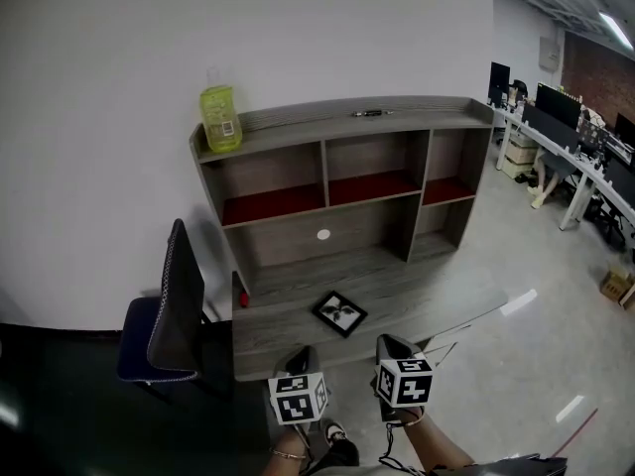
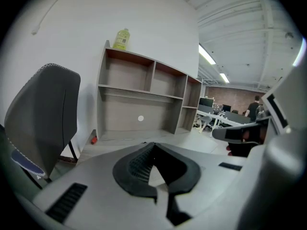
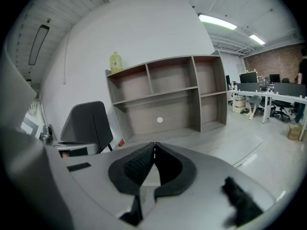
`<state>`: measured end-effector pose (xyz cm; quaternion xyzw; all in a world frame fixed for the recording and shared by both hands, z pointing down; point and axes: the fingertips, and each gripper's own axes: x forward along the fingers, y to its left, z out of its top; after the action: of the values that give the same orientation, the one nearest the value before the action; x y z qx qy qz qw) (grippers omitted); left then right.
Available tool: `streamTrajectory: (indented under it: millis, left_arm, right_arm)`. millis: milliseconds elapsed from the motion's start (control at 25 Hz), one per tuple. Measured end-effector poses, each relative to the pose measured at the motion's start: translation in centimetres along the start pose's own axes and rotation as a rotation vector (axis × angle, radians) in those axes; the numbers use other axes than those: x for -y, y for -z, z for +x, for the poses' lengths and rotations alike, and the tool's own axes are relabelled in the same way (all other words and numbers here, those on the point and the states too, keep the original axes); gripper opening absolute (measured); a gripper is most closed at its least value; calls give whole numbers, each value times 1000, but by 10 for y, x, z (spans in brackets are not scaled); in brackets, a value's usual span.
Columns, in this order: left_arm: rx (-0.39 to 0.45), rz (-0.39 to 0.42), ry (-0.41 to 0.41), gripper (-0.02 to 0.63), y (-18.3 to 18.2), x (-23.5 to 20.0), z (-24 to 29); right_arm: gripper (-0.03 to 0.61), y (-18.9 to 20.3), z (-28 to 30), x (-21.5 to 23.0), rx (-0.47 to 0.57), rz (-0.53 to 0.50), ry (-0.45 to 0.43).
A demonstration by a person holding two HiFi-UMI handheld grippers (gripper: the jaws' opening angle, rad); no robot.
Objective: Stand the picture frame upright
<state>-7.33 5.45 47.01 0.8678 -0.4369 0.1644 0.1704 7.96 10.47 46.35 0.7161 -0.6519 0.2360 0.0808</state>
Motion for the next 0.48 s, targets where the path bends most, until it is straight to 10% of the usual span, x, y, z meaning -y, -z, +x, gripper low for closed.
streamTrajectory:
  millis: [480]
  left_arm:
    - [22, -9, -10, 11, -54, -40, 75]
  right_arm:
    - [32, -56, 83, 4, 9, -23, -8]
